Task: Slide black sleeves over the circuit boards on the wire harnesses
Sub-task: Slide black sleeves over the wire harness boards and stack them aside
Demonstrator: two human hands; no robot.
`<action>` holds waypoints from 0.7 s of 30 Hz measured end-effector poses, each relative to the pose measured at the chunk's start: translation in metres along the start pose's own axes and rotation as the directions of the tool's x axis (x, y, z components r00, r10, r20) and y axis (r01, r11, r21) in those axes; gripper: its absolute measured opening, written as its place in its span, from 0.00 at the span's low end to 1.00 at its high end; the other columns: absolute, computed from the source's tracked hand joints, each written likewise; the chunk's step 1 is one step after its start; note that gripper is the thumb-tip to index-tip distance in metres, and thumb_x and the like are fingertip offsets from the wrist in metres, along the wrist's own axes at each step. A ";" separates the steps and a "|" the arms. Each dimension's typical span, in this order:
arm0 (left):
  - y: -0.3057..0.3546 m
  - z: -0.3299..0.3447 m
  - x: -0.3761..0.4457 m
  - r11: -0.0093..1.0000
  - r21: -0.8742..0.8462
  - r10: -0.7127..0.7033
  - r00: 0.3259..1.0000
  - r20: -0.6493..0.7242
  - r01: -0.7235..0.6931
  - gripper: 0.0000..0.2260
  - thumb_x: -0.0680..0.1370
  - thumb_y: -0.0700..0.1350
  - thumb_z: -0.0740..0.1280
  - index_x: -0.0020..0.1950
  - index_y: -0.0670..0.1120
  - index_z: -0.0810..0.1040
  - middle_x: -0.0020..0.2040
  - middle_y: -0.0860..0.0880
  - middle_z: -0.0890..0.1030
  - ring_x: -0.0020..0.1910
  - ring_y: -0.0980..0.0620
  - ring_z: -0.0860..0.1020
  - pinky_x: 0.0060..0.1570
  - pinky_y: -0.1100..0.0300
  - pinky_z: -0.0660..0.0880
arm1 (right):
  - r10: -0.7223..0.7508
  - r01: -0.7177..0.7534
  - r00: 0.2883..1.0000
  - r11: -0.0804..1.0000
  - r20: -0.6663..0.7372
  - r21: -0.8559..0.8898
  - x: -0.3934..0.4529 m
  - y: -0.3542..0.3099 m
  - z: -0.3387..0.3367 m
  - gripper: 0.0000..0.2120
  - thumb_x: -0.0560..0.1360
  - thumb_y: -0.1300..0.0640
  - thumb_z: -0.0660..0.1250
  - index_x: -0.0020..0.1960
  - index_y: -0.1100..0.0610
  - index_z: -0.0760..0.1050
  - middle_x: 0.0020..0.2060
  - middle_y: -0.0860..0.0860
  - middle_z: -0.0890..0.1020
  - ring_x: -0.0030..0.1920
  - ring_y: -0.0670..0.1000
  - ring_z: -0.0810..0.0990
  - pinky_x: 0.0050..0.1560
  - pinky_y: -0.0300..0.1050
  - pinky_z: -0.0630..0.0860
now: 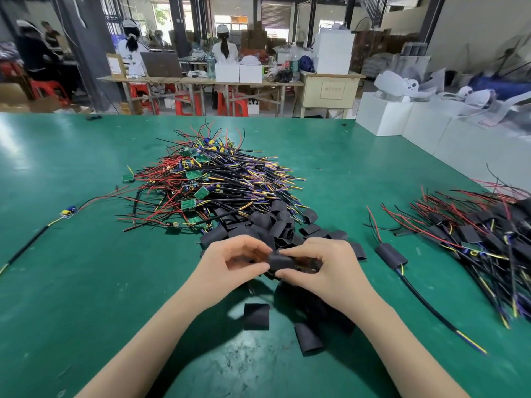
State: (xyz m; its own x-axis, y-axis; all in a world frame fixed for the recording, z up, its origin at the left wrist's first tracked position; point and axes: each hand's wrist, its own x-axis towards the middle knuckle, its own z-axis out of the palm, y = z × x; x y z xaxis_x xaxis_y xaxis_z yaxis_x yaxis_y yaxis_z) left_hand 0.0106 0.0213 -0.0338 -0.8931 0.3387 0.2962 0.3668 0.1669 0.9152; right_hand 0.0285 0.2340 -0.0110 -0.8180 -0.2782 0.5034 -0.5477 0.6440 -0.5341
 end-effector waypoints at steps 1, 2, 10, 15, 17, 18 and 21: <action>0.001 -0.001 0.001 1.000 0.006 0.027 0.999 -0.044 -0.026 0.10 0.73 0.34 0.72 0.52 0.45 0.82 0.47 0.48 0.85 0.46 0.55 0.82 0.49 0.67 0.76 | 0.006 -0.006 1.000 1.000 -0.023 -0.011 0.001 0.002 -0.005 0.11 0.64 0.50 0.79 0.47 0.47 0.85 0.30 0.47 0.79 0.33 0.44 0.74 0.35 0.42 0.71; 0.002 -0.004 0.002 0.999 0.008 0.049 0.994 -0.093 -0.049 0.10 0.74 0.33 0.71 0.53 0.44 0.81 0.48 0.49 0.84 0.47 0.55 0.82 0.50 0.67 0.76 | 0.024 -0.025 0.997 0.999 -0.068 -0.026 0.002 0.004 -0.011 0.10 0.65 0.50 0.79 0.46 0.48 0.85 0.30 0.47 0.79 0.33 0.44 0.75 0.36 0.39 0.71; -0.004 -0.027 0.005 0.997 0.077 0.037 0.937 -0.347 -0.010 0.10 0.75 0.31 0.69 0.49 0.45 0.82 0.46 0.52 0.85 0.45 0.56 0.81 0.47 0.69 0.76 | 0.459 -0.645 0.735 0.702 -0.500 -0.303 -0.007 0.069 -0.080 0.13 0.74 0.48 0.69 0.45 0.58 0.84 0.39 0.60 0.84 0.42 0.62 0.81 0.42 0.50 0.76; -0.009 -0.030 0.006 0.990 0.142 0.024 0.937 -0.349 0.028 0.11 0.76 0.32 0.68 0.47 0.48 0.82 0.46 0.55 0.84 0.45 0.58 0.81 0.46 0.69 0.76 | 0.788 -0.779 0.566 0.414 -0.244 -0.471 -0.022 0.095 -0.083 0.14 0.76 0.50 0.66 0.51 0.62 0.81 0.48 0.63 0.81 0.51 0.62 0.79 0.45 0.48 0.72; -0.010 -0.031 0.006 0.979 0.198 0.037 0.934 -0.356 0.037 0.11 0.76 0.32 0.68 0.47 0.48 0.82 0.45 0.54 0.84 0.44 0.58 0.80 0.46 0.70 0.75 | 0.760 -0.773 0.587 0.426 -0.278 -0.470 -0.022 0.095 -0.083 0.15 0.76 0.49 0.66 0.53 0.60 0.81 0.50 0.62 0.81 0.52 0.62 0.79 0.46 0.49 0.73; -0.011 -0.033 0.006 0.970 0.239 0.049 0.930 -0.366 0.043 0.11 0.76 0.32 0.68 0.47 0.48 0.82 0.45 0.53 0.84 0.44 0.58 0.80 0.45 0.71 0.74 | 0.717 -0.767 0.618 0.460 -0.321 -0.448 -0.020 0.094 -0.083 0.15 0.75 0.49 0.67 0.54 0.60 0.81 0.52 0.62 0.81 0.53 0.62 0.79 0.48 0.50 0.74; -0.013 -0.040 0.005 0.914 0.396 0.098 0.904 -0.415 0.083 0.11 0.75 0.31 0.68 0.49 0.47 0.82 0.47 0.53 0.83 0.43 0.61 0.78 0.43 0.74 0.71 | 0.524 -0.655 0.742 0.700 -0.418 -0.285 -0.013 0.083 -0.080 0.11 0.74 0.52 0.70 0.52 0.58 0.82 0.47 0.57 0.83 0.48 0.59 0.81 0.50 0.50 0.76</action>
State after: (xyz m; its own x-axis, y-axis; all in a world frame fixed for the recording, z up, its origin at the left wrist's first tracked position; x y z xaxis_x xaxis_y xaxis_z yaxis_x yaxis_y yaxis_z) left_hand -0.0092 -0.0159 -0.0334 -0.8798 -0.0618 0.4713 0.3649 0.5476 0.7530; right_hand 0.0073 0.3481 -0.0076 -0.8206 0.4292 0.3773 0.2027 0.8359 -0.5101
